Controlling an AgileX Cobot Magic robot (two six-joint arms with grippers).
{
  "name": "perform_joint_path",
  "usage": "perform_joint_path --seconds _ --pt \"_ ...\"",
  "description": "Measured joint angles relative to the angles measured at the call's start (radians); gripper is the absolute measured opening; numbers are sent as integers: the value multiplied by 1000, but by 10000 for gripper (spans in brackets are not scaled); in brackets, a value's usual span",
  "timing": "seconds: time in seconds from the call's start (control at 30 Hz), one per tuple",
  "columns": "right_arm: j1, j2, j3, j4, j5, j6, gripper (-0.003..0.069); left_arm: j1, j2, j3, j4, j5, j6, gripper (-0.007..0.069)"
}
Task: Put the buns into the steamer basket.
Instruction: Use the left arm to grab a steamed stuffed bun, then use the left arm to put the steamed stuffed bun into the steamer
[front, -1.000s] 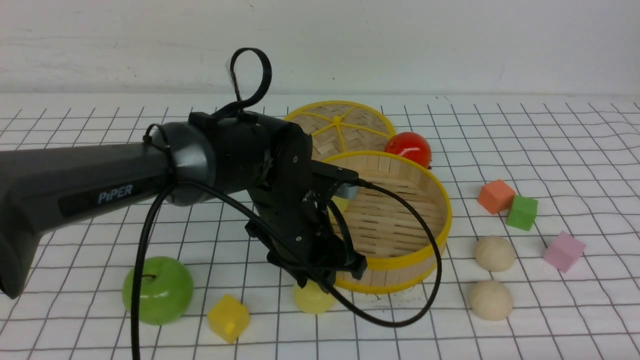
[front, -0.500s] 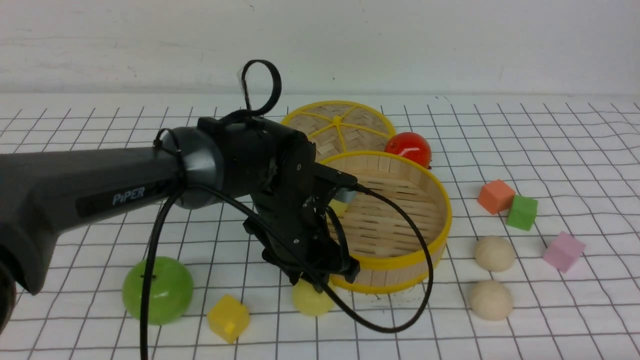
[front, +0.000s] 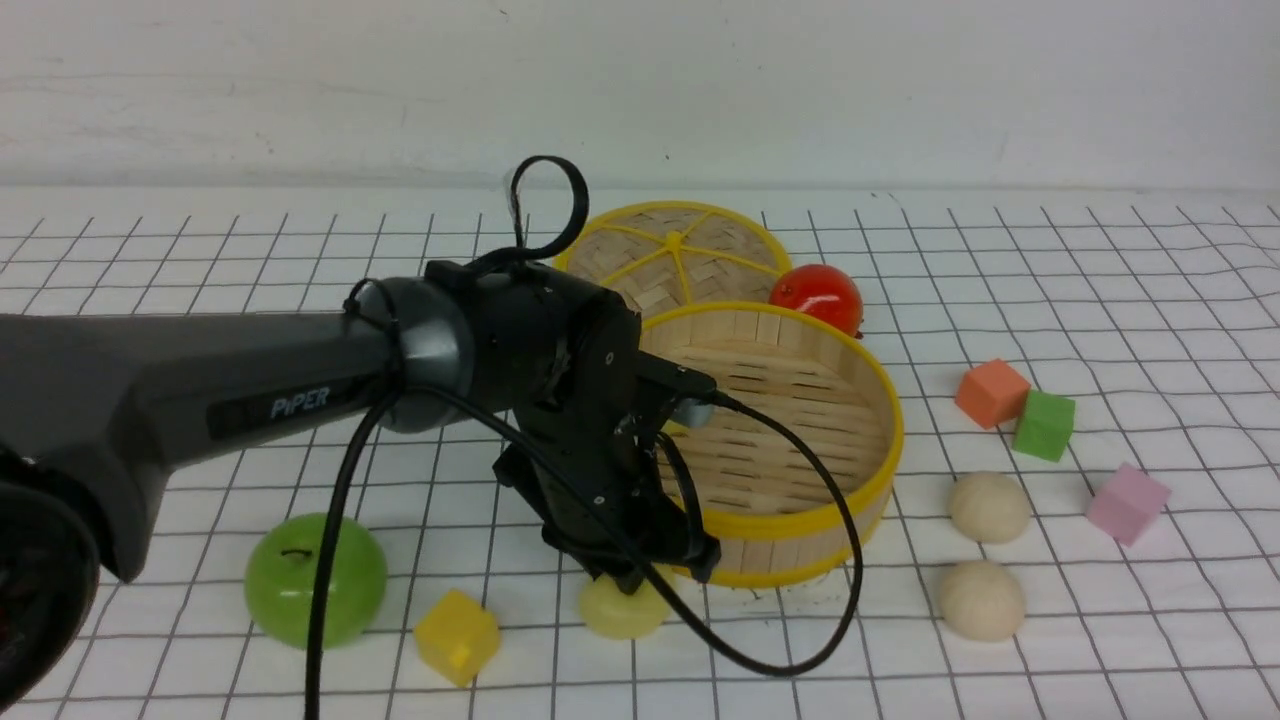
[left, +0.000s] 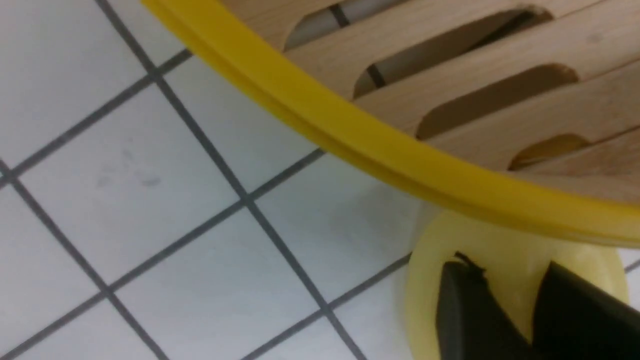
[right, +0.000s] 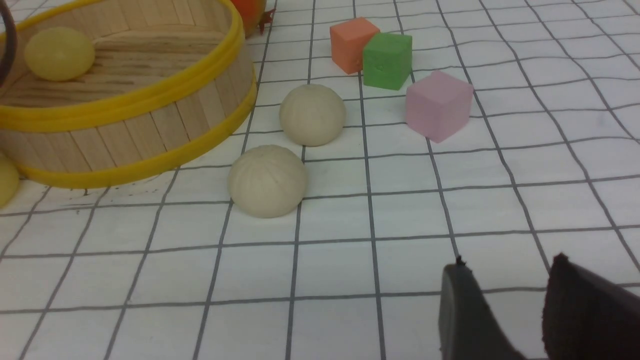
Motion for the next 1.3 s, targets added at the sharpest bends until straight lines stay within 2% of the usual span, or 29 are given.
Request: perform_joint_path --seconds 0.07,0.13,0.37,0.53,0.73,0.8,0.87,1.1,1.2,1.3 --pt "0 0 0 0 0 0 239 0 -4 -3 -4 17 0 18" --pt "0 0 0 0 0 0 239 0 -19 -3 -6 40 0 -12" --pt "0 0 0 0 0 0 239 -13 -152 -59 -60 140 6 -13" --pt "0 0 0 0 0 0 239 -16 -146 -184 -71 42 68 -13" --pt "0 0 0 0 0 0 239 -15 31 -297 -66 -94 87 4" --pt "0 0 0 0 0 0 239 -12 81 -328 -65 -96 87 27" --pt "0 0 0 0 0 0 239 -6 141 -360 -61 -86 87 85" --pt "0 0 0 0 0 0 239 3 163 -461 -57 20 -9 448" --pt "0 0 0 0 0 0 239 3 121 -484 -61 91 -36 501" --pt "0 0 0 0 0 0 239 3 52 -491 -61 150 -46 447"
